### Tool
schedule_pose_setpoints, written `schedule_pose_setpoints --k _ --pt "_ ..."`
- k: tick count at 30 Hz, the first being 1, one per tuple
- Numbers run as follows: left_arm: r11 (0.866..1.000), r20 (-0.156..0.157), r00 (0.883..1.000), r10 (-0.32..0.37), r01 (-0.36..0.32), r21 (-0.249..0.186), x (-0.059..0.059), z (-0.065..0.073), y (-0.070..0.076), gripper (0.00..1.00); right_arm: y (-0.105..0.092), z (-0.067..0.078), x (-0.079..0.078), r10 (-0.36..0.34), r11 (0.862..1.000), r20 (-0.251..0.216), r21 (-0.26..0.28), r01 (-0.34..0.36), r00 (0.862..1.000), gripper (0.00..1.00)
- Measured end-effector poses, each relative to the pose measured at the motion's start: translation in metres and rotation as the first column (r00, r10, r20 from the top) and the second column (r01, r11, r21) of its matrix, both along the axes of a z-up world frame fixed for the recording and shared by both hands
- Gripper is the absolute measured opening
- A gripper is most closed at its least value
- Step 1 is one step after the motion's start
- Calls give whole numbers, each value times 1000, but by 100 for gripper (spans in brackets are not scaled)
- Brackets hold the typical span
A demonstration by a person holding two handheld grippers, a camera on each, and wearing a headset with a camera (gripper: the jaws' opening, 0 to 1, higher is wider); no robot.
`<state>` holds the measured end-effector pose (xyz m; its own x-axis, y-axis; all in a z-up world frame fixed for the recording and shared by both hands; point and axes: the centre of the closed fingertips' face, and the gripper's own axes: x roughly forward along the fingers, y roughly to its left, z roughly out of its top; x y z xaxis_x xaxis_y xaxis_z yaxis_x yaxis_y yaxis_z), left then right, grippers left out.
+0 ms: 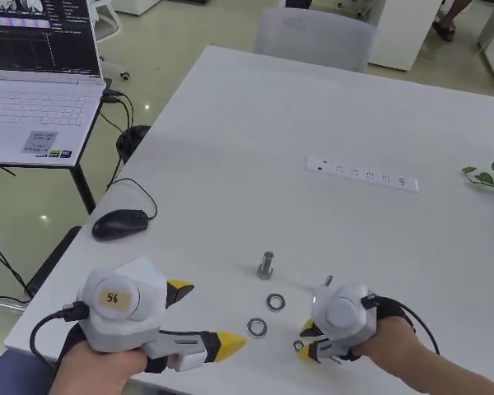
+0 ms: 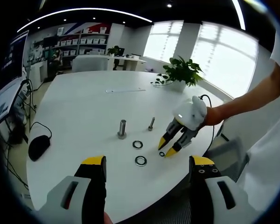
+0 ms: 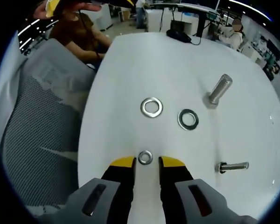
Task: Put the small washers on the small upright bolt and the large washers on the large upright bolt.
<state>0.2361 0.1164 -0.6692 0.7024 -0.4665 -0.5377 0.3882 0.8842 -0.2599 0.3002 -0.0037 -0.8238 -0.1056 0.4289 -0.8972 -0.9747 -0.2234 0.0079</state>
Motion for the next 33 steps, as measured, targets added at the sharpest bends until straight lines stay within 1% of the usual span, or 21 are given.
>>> schedule_pose_setpoints --k 1,2,3,6,8,12,13,17,21,25,28,33 --pt "1000 0 1000 0 0 0 0 0 0 72 0 0 0 40 999 25 -4 -40 999 21" --pt "1000 1 1000 0 0 0 0 0 0 72 0 0 -3 73 997 34 -9 -72 997 21" --pt "1000 1 1000 0 0 -1 1 0 0 72 0 0 -4 64 998 23 -10 -63 998 20" --pt "1000 2 1000 2 -2 -1 1 0 0 72 0 -1 -5 118 993 29 -17 -118 993 18" --pt "1000 3 1000 2 -2 -2 1 0 0 72 0 -1 -5 141 990 31 -25 -140 990 18" --pt "1000 3 1000 2 -2 -3 1 0 0 72 0 -1 -6 173 984 29 -33 -172 984 18" --pt "1000 2 1000 2 -2 -4 1 0 -1 72 0 -1 -6 190 981 33 -34 -189 981 18" --pt "1000 2 1000 3 -3 -5 0 0 -2 72 0 -1 -6 214 976 41 -36 -213 976 15" --pt "1000 1 1000 5 -5 -6 -1 -1 -1 72 0 0 -6 204 979 38 -39 -202 978 14" --pt "1000 2 1000 6 -6 -6 0 0 -1 72 0 0 -7 199 980 51 -40 -197 979 14" --pt "1000 3 1000 8 -8 -4 -1 0 0 72 0 0 -6 141 990 37 -29 -140 989 14" --pt "1000 2 1000 13 -13 -3 -1 0 2 71 -4 1 -6 105 994 30 -17 -105 994 13"
